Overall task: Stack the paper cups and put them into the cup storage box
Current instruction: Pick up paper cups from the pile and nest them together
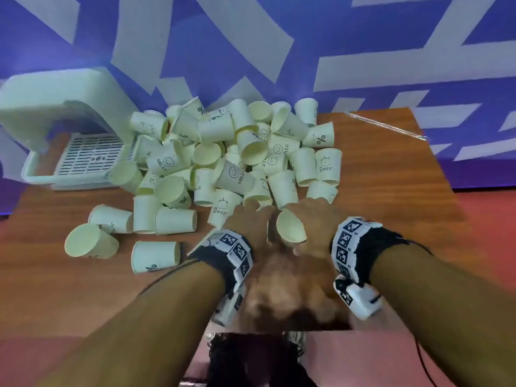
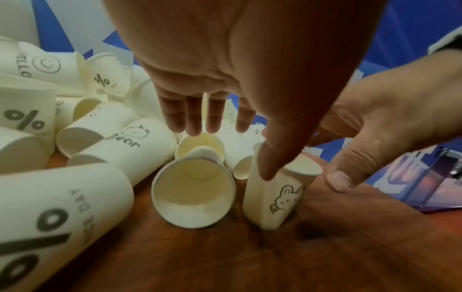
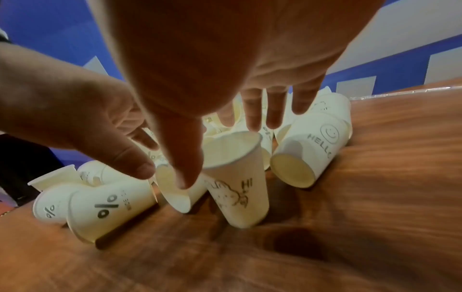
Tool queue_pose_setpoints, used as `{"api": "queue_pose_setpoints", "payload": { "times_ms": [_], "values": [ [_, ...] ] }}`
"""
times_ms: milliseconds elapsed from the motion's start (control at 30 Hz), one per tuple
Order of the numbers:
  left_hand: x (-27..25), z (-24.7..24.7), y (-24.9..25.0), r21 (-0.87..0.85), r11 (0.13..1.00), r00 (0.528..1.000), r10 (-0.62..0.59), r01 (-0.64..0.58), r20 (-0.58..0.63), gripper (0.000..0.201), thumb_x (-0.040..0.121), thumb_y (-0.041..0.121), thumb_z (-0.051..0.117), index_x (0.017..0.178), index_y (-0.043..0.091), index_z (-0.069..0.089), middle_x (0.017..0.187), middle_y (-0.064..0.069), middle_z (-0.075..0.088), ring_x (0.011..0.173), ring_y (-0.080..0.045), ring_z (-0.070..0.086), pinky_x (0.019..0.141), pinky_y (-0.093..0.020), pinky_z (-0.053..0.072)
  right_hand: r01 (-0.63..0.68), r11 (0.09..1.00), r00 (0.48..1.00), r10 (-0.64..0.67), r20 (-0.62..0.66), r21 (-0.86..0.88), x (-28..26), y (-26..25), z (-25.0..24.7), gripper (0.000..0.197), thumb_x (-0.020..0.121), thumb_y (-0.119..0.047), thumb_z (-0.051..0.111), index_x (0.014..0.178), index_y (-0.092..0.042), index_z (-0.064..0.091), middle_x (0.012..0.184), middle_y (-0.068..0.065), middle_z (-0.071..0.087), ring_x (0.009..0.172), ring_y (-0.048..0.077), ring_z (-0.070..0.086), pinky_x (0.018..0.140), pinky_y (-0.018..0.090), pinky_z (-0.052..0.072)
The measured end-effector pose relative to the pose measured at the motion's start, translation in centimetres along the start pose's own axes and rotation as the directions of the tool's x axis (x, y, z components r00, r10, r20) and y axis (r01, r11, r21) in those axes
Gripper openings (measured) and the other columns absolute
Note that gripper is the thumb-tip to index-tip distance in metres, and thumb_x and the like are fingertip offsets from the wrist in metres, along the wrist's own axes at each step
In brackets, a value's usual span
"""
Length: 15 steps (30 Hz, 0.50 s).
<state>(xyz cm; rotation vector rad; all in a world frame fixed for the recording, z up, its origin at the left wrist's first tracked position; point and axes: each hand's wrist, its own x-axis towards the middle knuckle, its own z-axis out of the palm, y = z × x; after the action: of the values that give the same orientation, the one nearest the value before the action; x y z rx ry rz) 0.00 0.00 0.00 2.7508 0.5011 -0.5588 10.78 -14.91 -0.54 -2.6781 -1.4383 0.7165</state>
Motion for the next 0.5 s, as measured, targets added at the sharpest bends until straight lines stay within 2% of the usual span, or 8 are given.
{"api": "queue_pose_setpoints", "payload": {
  "times_ms": [100,167,233,300,400,500],
  "values": [
    [0.6,0.7,0.3,0.062,0.995,0.997,-0.075,0.073,0.034,0.071,0.085,0.040,0.067,0.148,0.035,0.034,0.155,-0.008,0.022,0.132,-0.037,0.039,0.102,-0.045,0.042,-0.014,0.999,0.999,0.015,-0.035,0.037,-0.1,0.5,0.8,0.089,0.074,-0.051,0.074,0.149,-0.032,0.029,0.142,-0.004,0.046,0.125,0.024,0.046,0.100,0.040,0.044],
    [1.1,1.3,0.0,0.102,0.990,0.991,-0.104,0.095,0.085,0.064,0.089,0.029,0.063,0.147,0.032,0.037,0.154,-0.011,0.023,0.131,-0.038,0.043,0.102,-0.045,0.044,-0.013,0.998,0.999,0.016,-0.043,0.054,-0.1,0.9,1.3,0.084,0.078,-0.047,0.071,0.149,-0.032,0.028,0.135,-0.003,0.049,0.121,0.024,0.047,0.097,0.040,0.045],
    [1.5,2.0,-0.5,0.097,0.991,0.992,-0.102,0.094,0.080,0.058,0.091,0.027,0.063,0.145,0.029,0.042,0.152,-0.013,0.026,0.126,-0.037,0.049,0.100,-0.042,0.047,-0.020,0.997,0.998,0.024,-0.061,0.076,-0.1,1.0,1.6,0.082,0.076,-0.046,0.071,0.146,-0.032,0.029,0.128,-0.002,0.050,0.117,0.024,0.050,0.093,0.040,0.046],
    [1.6,2.5,-0.7,0.075,0.994,0.995,-0.084,0.081,0.046,0.057,0.090,0.026,0.064,0.144,0.028,0.044,0.151,-0.014,0.028,0.122,-0.035,0.054,0.099,-0.041,0.049,-0.030,0.994,0.998,0.036,-0.059,0.107,-0.2,0.9,1.8,0.090,0.073,-0.050,0.072,0.146,-0.029,0.024,0.131,0.000,0.047,0.120,0.025,0.049,0.095,0.043,0.047],
    [1.6,3.0,-0.6,0.017,0.994,0.993,-0.105,0.104,0.054,0.059,0.087,0.015,0.064,0.142,0.024,0.044,0.151,-0.013,0.025,0.119,-0.037,0.055,0.097,-0.043,0.050,-0.055,0.981,0.997,0.064,-0.039,0.184,-0.1,0.5,2.1,0.102,0.074,-0.054,0.074,0.151,-0.025,0.014,0.145,0.002,0.036,0.130,0.026,0.043,0.102,0.046,0.044],
    [1.5,3.5,-0.4,-0.035,0.995,0.996,-0.092,0.092,0.021,0.048,0.086,0.013,0.064,0.131,0.013,0.047,0.145,-0.011,0.031,0.108,-0.036,0.060,0.088,-0.045,0.052,-0.089,0.972,0.993,0.104,-0.056,0.216,0.1,0.1,2.2,0.087,0.079,-0.046,0.073,0.145,-0.022,0.022,0.140,0.004,0.040,0.120,0.025,0.051,0.095,0.042,0.049]
  ]
}}
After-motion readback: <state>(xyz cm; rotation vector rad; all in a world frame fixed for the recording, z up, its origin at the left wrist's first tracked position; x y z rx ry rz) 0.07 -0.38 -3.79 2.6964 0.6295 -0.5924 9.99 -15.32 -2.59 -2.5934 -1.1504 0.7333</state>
